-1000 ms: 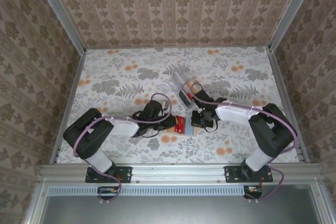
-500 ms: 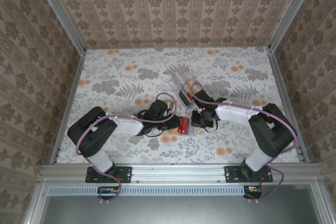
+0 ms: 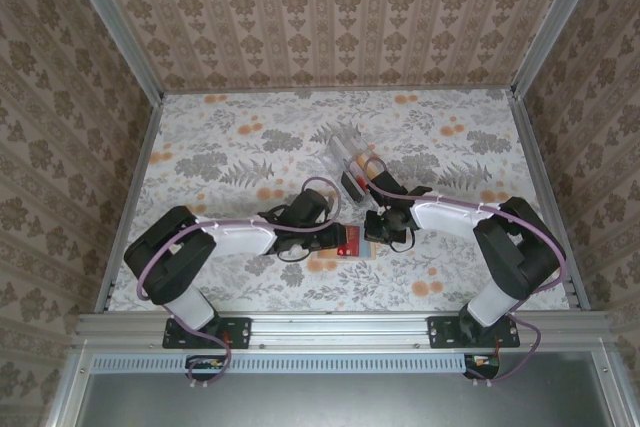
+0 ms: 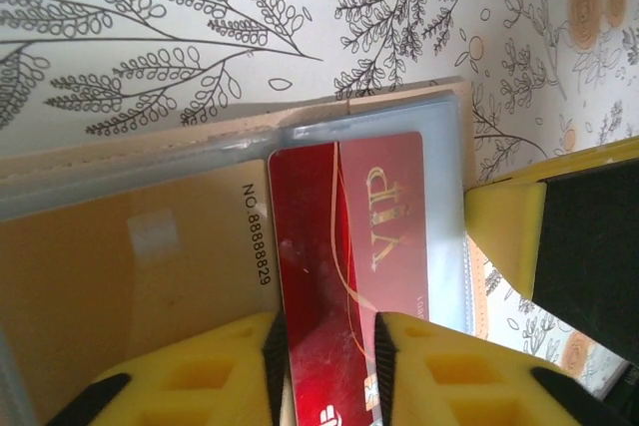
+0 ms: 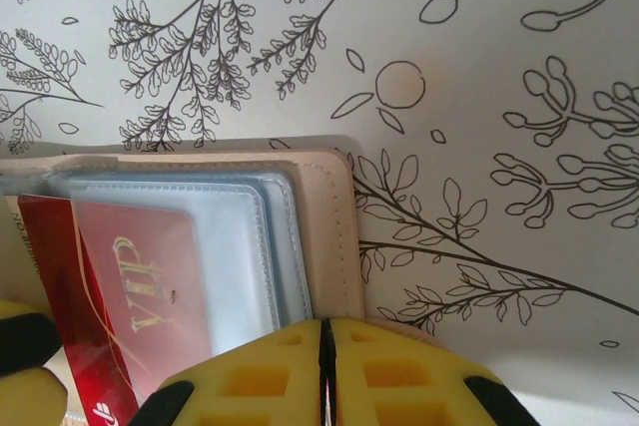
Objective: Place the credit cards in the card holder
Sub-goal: Insert the credit card into the card slot.
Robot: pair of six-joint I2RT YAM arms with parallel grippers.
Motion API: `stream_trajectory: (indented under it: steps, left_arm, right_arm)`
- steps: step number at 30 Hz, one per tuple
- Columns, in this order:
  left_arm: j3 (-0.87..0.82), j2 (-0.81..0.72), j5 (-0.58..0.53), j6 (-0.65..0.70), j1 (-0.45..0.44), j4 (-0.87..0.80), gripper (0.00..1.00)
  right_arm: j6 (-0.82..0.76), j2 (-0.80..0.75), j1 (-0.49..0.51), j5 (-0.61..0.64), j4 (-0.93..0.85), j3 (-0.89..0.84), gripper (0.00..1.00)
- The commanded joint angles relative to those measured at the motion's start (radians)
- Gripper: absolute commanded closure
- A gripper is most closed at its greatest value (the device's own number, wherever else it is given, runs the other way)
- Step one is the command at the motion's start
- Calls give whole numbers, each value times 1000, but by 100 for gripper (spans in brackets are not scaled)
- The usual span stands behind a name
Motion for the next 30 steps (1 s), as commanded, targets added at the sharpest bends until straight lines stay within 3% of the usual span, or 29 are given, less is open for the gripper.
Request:
stream_trajectory:
  steps: [1,6,11,18,22,30]
  left_arm:
    - [43,6,-14,48,-17,-85,75]
    - [77,46,20,57,-29,-72,84]
    - [92,62,27,51,-37,-68,84]
    - [75,1,-39,58,-38,-104,79]
    - [67,-27,-67,64,-38,-122,71]
    - [87,-11,-89,67,-37,-165,68]
  right_arm:
    - [10,60,1,56,12,-42,88]
    - [13,58,0,49,16,-47,88]
    - [16,53,2,45,20,-51,88]
    - [15,51,1,48,20,-52,88]
    - [13,51,1,51,15,-48,88]
    - [15,54,0,51,14,-48,88]
